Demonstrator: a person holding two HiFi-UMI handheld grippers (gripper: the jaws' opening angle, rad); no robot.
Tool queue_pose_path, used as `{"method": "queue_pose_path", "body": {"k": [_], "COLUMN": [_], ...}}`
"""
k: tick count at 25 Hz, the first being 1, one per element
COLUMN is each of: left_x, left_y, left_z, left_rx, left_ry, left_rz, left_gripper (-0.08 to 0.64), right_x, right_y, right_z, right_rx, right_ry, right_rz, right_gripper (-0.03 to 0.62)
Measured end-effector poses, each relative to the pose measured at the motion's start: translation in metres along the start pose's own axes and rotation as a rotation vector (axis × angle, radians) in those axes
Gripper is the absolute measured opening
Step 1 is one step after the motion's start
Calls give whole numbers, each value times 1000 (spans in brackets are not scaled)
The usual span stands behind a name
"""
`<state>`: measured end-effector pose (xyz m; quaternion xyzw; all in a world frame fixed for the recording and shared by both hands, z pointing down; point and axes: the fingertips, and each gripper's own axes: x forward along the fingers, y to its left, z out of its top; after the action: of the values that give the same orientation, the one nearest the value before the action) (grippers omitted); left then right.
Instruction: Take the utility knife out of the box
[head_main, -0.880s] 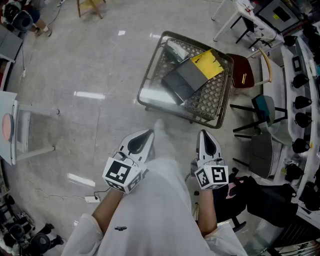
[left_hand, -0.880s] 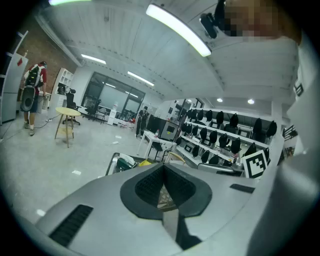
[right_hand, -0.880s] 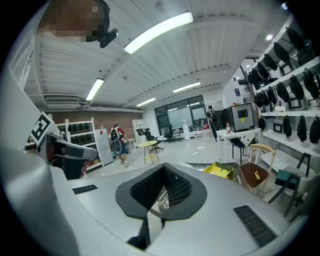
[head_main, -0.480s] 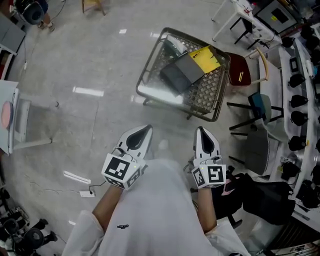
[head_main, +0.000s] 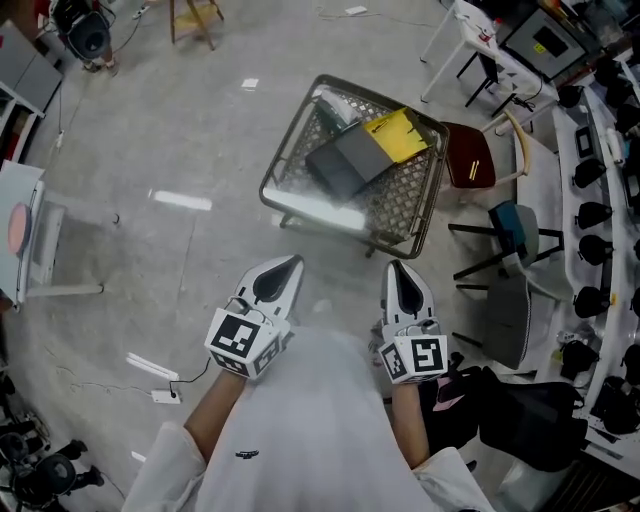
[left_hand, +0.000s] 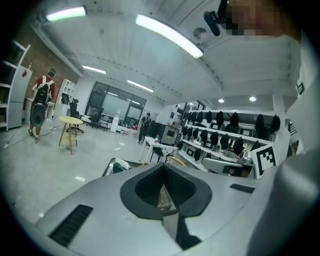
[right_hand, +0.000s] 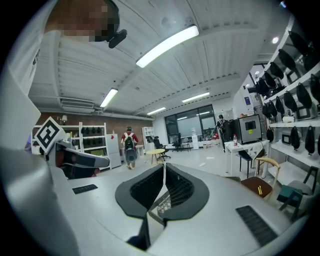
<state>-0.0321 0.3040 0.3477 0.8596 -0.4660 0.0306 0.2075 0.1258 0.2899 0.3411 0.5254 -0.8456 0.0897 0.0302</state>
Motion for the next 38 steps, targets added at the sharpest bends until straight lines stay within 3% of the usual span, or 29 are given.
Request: {"method": "queue_pose_path", "body": {"k": [5, 12, 18, 27, 33, 38], "left_x": [32, 73, 117, 182, 201, 216], "left_y": [-18, -25, 10, 91, 112, 124], "left_z": [3, -4, 16, 81, 97, 104], "left_rx": [20, 39, 18, 37, 31, 21], "left_ry": [4, 68, 85, 48, 49, 53], "left_rz": [-12, -50, -72, -99, -139, -139], "left_gripper": [3, 3, 3, 3, 3, 3], "right_x": [2, 17, 64, 159, 205, 226], "right_y": [-22, -57, -79, -93, -93, -100], "right_z": [6, 2, -11, -8, 7, 12], "right_rx": [-53, -32, -1, 31, 5, 47], "right_ry": [-19, -27, 18, 79, 80, 77], "right_rz": [13, -27, -80, -124, -119, -116], "right_gripper": [0, 0, 0, 0, 0, 0]}}
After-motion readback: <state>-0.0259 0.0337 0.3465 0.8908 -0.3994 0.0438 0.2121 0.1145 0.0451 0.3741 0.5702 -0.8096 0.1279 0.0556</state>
